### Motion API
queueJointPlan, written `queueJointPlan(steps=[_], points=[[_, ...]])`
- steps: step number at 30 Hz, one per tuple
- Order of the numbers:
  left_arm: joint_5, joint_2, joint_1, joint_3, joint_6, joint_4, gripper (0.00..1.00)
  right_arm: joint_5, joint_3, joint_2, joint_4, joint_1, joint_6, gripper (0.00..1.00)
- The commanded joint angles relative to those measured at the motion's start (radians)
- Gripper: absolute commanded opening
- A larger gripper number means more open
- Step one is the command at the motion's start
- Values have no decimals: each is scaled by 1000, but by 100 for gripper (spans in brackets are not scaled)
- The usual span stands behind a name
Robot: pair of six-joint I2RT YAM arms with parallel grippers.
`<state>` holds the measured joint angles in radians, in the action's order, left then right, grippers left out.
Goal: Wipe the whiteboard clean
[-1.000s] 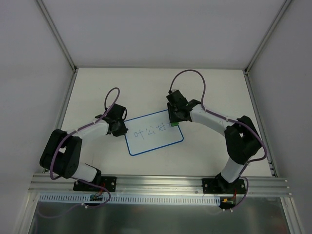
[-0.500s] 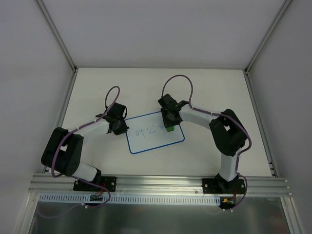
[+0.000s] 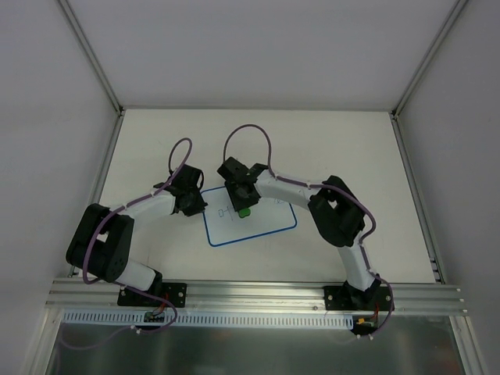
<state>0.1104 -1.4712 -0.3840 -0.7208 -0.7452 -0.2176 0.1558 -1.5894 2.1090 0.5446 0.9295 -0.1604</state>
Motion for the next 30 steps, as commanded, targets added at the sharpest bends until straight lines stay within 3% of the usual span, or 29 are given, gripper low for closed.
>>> queueJointPlan(steps=[1, 6, 10, 14, 22, 30], points=[[-17, -26, 13, 46, -17, -37, 0, 97, -1, 11, 201, -63, -53, 0], [-17, -11, 23, 58, -23, -35, 0, 139, 107, -56, 252, -242, -60, 0], [-21, -12, 25, 55, -20, -35, 0, 137, 157, -81, 244, -307, -44, 0], [-35, -29, 25, 44, -13, -35, 0, 70, 114, -57, 233, -278, -36, 0], [-69, -35, 25, 37, -17, -22, 0, -73, -145, 150, 261, -98, -87, 0], [-83, -41, 25, 34, -34, -12, 0, -96, -193, 177, 278, -60, -93, 0]])
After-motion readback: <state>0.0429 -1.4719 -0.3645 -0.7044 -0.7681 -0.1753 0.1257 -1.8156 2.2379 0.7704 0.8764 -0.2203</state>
